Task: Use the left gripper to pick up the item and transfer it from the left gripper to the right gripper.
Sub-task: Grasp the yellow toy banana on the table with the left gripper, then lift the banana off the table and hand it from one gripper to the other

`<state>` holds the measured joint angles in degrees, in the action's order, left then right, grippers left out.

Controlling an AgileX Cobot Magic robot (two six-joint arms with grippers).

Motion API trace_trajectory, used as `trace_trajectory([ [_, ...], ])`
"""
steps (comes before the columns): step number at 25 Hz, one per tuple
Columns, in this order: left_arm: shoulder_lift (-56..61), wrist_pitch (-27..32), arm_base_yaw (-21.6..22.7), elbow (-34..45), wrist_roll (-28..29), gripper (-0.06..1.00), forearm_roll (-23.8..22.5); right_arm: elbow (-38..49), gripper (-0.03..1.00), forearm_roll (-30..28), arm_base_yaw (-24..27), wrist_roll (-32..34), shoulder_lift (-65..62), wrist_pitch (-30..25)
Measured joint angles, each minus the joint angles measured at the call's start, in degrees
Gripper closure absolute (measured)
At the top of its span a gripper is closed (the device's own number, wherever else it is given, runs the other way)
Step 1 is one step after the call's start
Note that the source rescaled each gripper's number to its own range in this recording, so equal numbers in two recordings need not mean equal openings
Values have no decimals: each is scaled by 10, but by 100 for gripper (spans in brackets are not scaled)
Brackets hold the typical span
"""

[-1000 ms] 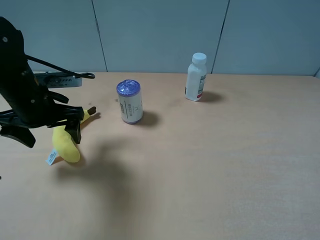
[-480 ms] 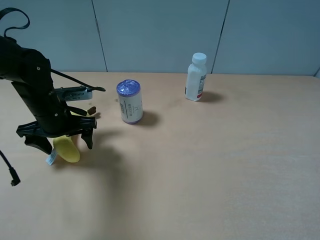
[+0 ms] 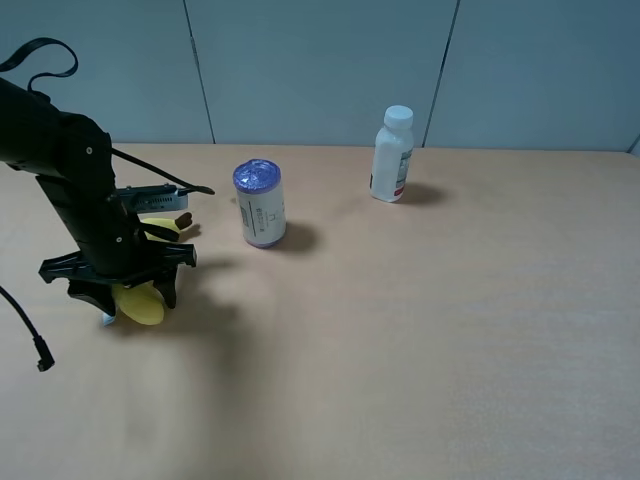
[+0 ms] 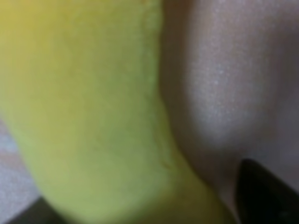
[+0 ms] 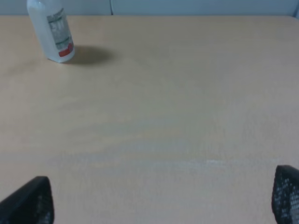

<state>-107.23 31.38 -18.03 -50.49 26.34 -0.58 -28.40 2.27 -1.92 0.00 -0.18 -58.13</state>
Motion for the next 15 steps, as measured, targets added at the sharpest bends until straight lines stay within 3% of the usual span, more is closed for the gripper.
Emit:
trace_trajectory([
  [4, -1, 0, 0, 0, 0, 89, 0, 0, -3, 0, 0, 0, 0, 0],
  [5, -1, -1, 0, 0, 0, 93, 0, 0, -3, 0, 0, 0, 0, 0],
  [15, 81, 32, 0, 0, 0, 94, 1, 0, -3, 0, 0, 0, 0, 0],
])
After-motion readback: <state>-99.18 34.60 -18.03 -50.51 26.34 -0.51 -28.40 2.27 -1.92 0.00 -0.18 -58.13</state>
